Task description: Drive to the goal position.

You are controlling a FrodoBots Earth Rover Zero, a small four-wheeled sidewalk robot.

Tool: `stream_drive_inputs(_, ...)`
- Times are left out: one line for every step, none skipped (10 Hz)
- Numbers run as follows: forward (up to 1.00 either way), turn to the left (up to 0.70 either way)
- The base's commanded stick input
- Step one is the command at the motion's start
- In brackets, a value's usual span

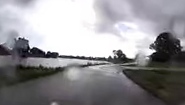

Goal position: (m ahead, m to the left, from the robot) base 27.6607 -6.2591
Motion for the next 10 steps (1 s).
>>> stream_drive_inputs(1.00, 0.00)
stream_drive_inputs(1.00, 0.00)
stream_drive_inputs(1.00, 0.00)
stream_drive_inputs(1.00, 0.00)
stream_drive_inputs(1.00, 0.00)
stream_drive_inputs(1.00, 0.00)
stream_drive_inputs(1.00, 0.00)
stream_drive_inputs(1.00, 0.00)
stream_drive_inputs(1.00, 0.00)
stream_drive_inputs(1.00, 0.00)
